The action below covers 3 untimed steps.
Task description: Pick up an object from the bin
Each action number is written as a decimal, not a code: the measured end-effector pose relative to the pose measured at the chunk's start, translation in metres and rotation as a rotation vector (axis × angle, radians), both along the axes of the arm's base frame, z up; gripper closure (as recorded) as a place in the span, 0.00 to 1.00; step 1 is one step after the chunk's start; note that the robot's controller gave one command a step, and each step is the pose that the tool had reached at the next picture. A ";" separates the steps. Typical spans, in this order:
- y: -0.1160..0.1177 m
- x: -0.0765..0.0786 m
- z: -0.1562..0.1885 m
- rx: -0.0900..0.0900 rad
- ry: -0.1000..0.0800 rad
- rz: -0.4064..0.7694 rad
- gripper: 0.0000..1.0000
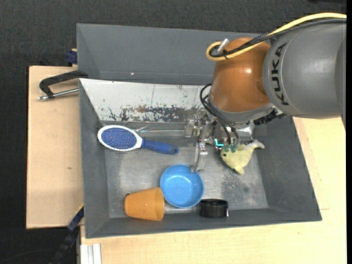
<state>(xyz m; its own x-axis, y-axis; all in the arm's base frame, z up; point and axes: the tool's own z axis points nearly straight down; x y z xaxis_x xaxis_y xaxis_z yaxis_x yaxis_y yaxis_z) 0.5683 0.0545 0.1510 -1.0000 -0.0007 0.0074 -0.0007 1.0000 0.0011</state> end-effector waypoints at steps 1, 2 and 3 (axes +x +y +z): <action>0.051 -0.075 -0.085 0.001 0.003 -0.044 0.00; 0.043 -0.075 -0.049 0.001 -0.015 -0.017 0.00; 0.029 -0.051 -0.043 0.001 -0.016 -0.048 0.00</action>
Offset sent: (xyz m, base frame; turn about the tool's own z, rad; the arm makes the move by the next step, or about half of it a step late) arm -0.0712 0.0474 -0.0810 0.0494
